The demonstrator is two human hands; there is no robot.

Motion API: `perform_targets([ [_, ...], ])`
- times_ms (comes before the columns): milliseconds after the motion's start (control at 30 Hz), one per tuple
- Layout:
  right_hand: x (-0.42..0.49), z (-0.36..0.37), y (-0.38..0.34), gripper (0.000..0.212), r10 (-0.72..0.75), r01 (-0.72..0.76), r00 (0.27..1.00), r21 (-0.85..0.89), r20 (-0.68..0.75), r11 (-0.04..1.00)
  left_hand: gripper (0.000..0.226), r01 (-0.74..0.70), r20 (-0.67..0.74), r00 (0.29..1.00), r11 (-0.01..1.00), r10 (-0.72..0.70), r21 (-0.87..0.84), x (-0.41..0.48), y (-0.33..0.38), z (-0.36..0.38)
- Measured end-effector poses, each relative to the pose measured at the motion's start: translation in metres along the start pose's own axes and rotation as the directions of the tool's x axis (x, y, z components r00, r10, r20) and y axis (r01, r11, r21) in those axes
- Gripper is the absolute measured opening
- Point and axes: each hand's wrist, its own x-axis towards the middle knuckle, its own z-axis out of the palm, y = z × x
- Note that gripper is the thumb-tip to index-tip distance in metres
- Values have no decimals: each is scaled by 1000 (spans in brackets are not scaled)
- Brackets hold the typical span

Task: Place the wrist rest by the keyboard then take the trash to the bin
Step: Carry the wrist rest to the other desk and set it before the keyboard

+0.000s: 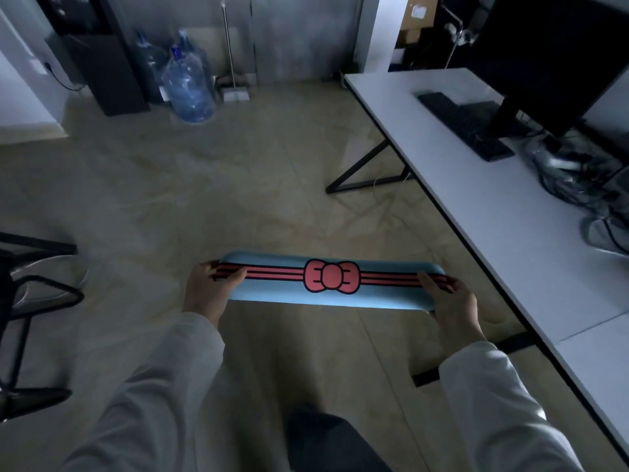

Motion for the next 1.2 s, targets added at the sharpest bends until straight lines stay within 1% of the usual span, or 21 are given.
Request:
perform_targets([
  [67, 27, 10, -18, 36, -5, 5, 1000, 13, 4, 1000, 9, -19, -17, 1000, 1000, 19, -23, 31, 13, 15],
  [133, 53, 18, -32, 34, -10, 10, 1000, 27, -2, 1000, 34, -7, -12, 1000, 1000, 7, -29, 57, 25, 30],
  [367, 124, 44, -55, 28, 13, -12, 998, 16, -55, 1000, 47, -4, 6, 1000, 1000, 5, -28, 135, 57, 79],
  [400, 131, 48, -58, 28, 18, -17, 998, 9, -65, 1000, 44, -10, 9, 1000, 999, 10, -35, 144, 61, 84],
  [433, 141, 54, -60, 28, 25, -24, 997, 10, -75, 1000, 37, -2, 19, 1000, 999, 2, -37, 159, 65, 90],
  [500, 162, 67, -65, 21, 32, -31, 993, 11, -113, 999, 15, -10, 57, 998, 1000, 11, -23, 188, 76, 103],
  [533, 170, 74, -69, 16, 29, -28, 991, 13, -130, 1000, 13, -27, 85, 996, 1000, 28, -12, 203, 81, 108],
  [567, 180, 81, -73, 15, 25, -22, 989, 16, -148, 1000, 20, -36, 109, 993, 999, 36, -5, 220, 86, 113],
  [633, 198, 98, -85, 19, 30, -25, 981, 28, -193, 999, 49, -43, 154, 987, 999, 39, 21, 256, 100, 123],
  [667, 205, 106, -92, 24, 40, -33, 976, 34, -215, 999, 50, -51, 173, 984, 998, 42, 44, 272, 108, 126],
  [767, 223, 129, -114, 35, 62, -52, 962, 44, -265, 998, 23, -60, 221, 974, 997, 48, 45, 312, 140, 138],
  [833, 237, 144, -126, 39, 51, -45, 956, 28, -288, 999, 12, -80, 247, 967, 995, 62, 66, 339, 159, 146],
  [900, 248, 153, -133, 38, 48, -36, 948, 43, -315, 998, 9, -101, 281, 957, 992, 75, 79, 364, 171, 156],
  [933, 255, 158, -135, 39, 58, -44, 943, 50, -329, 998, 14, -106, 294, 953, 990, 75, 89, 378, 174, 161],
  [1033, 270, 168, -137, 42, 101, -78, 923, 77, -371, 994, 37, -96, 344, 938, 987, 45, 131, 408, 179, 180],
  [1133, 283, 170, -136, 30, 137, -108, 902, 93, -410, 990, 43, -52, 396, 918, 990, -4, 129, 430, 182, 200],
  [1200, 295, 168, -135, 29, 161, -135, 883, 90, -440, 987, 46, -34, 424, 905, 988, -35, 153, 440, 186, 218],
])
